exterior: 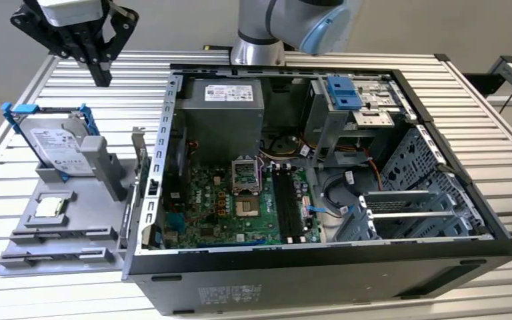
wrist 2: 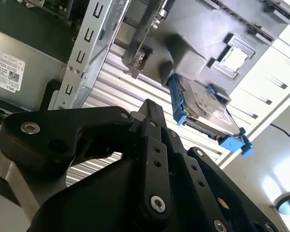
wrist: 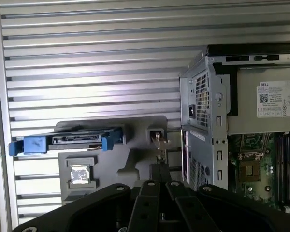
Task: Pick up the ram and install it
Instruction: 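Reach for the ram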
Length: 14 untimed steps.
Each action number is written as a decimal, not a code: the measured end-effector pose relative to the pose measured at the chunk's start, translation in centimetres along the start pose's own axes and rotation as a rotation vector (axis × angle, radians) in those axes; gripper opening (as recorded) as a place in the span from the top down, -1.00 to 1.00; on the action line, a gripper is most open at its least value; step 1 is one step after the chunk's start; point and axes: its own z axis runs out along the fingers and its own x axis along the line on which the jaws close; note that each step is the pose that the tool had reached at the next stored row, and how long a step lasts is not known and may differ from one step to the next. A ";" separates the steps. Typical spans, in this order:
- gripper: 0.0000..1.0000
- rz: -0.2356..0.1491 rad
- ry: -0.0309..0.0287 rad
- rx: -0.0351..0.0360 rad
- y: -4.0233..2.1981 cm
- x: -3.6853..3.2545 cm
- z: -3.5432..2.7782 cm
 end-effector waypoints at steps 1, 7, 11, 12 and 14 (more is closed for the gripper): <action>1.00 0.000 0.0000 0.0000 -0.02 0.28 -0.01; 1.00 0.000 0.0000 0.0000 -0.14 1.93 -0.04; 1.00 0.000 0.0000 0.0000 -0.21 3.02 -0.06; 1.00 0.000 0.0000 0.0000 -0.23 3.29 -0.07; 1.00 0.000 0.0000 0.0000 -0.27 3.86 -0.09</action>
